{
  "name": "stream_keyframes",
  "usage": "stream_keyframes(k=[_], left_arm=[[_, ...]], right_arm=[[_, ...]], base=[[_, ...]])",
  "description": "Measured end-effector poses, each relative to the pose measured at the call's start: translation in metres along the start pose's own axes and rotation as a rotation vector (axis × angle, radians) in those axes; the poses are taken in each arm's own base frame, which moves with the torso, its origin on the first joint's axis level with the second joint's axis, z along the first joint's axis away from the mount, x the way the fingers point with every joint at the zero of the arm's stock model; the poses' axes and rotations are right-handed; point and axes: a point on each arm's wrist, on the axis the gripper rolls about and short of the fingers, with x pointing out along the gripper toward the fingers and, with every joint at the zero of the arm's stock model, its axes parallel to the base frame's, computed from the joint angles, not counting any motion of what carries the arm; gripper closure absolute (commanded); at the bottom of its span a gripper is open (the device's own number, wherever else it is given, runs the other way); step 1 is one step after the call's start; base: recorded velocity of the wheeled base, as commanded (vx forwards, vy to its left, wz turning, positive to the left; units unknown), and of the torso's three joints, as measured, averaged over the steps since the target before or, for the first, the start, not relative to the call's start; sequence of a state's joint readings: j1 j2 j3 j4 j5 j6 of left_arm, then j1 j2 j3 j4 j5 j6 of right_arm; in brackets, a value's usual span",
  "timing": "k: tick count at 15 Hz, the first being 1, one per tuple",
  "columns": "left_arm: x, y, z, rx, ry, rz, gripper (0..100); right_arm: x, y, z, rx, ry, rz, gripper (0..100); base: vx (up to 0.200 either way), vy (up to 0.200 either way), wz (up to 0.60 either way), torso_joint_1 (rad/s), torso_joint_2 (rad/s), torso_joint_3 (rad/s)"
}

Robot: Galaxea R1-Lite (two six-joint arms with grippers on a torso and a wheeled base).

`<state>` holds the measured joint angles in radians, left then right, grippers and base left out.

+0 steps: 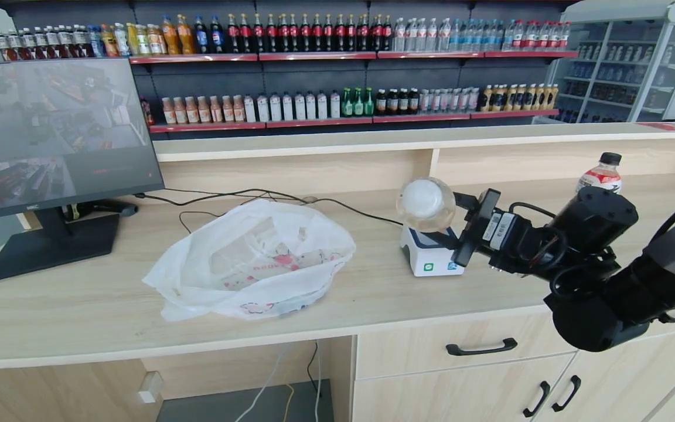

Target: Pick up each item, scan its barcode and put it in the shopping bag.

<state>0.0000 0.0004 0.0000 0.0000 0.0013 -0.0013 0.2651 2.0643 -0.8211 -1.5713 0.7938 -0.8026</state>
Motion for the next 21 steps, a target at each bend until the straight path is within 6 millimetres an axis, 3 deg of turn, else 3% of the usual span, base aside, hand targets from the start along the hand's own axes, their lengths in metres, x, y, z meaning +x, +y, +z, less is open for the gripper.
stream_keyframes(k=[14,21], left_arm=[[0.000,0.000,0.000,0.000,0.000,0.000,0],[0.000,0.000,0.000,0.000,0.000,0.000,0]], right_arm=[[-0.010,-0.008,-0.030,-0.061,-0.059,0.076,100],[-0.002,-0.006,-0.048,-0.067,-0.064,0.073,100]], base=[[0.000,0.000,0.00,0.000,0.00,0.000],[0.000,0.000,0.00,0.000,0.00,0.000]])
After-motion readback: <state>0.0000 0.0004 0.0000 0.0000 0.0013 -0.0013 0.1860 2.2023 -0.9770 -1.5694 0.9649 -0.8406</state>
